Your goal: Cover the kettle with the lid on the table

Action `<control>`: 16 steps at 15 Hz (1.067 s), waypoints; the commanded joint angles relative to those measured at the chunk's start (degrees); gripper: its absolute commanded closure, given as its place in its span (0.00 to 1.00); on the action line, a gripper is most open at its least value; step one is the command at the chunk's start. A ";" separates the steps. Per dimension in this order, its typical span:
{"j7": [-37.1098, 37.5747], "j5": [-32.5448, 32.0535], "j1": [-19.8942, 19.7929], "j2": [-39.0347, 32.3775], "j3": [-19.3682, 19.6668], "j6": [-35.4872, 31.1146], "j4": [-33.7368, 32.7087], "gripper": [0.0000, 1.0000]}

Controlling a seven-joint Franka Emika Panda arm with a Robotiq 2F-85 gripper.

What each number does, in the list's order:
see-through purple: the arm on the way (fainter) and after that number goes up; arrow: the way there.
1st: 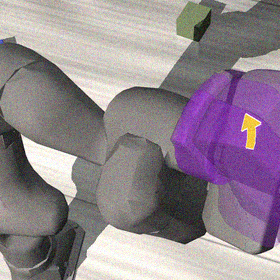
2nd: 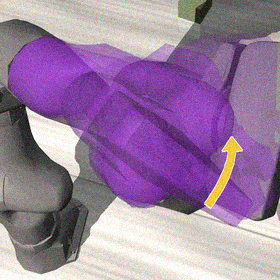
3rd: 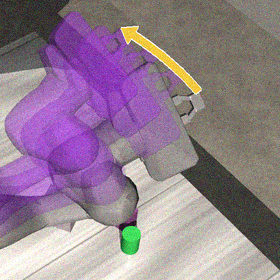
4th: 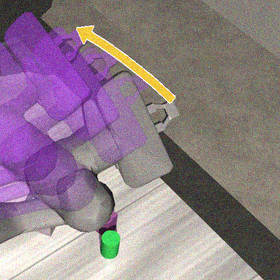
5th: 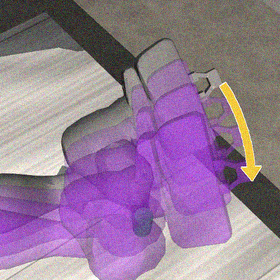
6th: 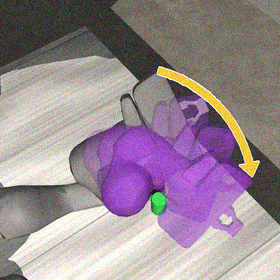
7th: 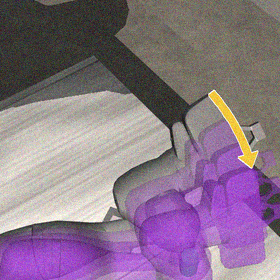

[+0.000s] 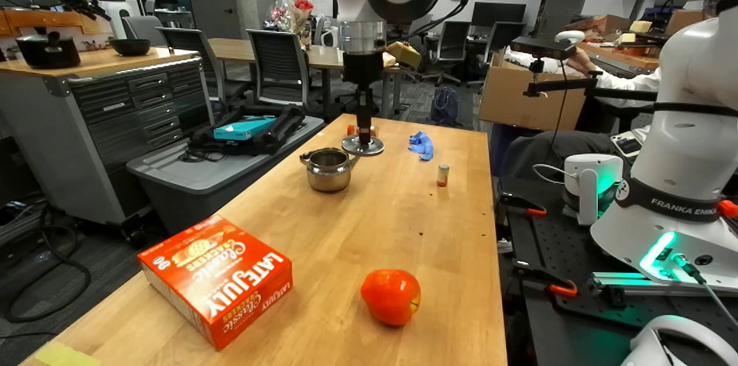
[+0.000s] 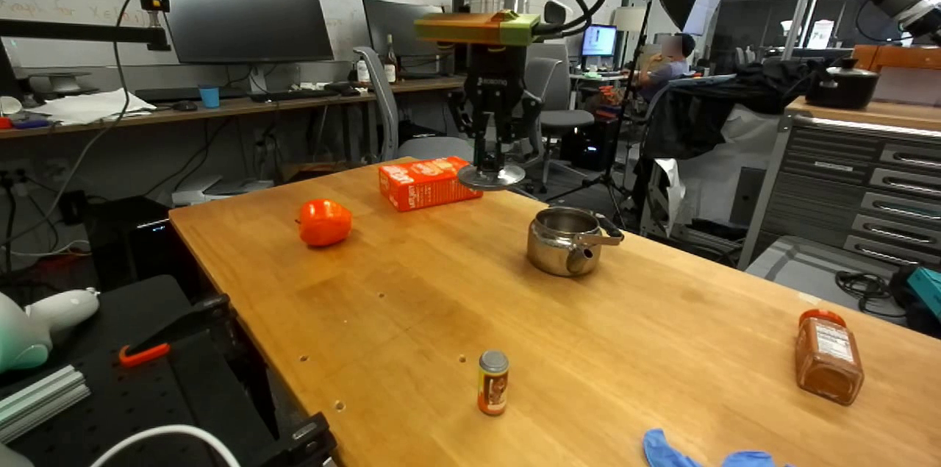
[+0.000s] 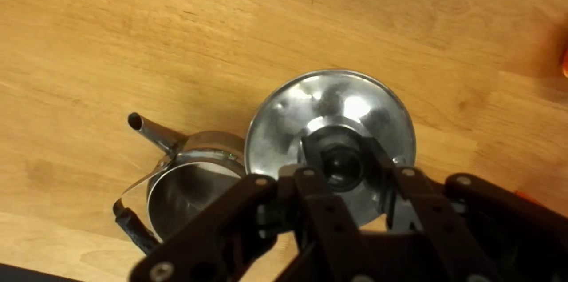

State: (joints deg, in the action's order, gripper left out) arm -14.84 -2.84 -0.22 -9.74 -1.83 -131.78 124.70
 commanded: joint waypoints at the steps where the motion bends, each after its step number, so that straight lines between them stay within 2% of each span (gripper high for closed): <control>1: 2.57 0.63 0.34 -3.29 -0.03 3.42 -6.69 0.93; 8: 6.73 0.97 0.21 -9.16 0.21 3.41 -15.57 0.93; 16: 9.95 1.19 -0.65 -16.83 1.19 6.30 -24.21 0.93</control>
State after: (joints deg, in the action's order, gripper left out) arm -5.82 -2.80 -0.49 -22.83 -1.04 -128.53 106.02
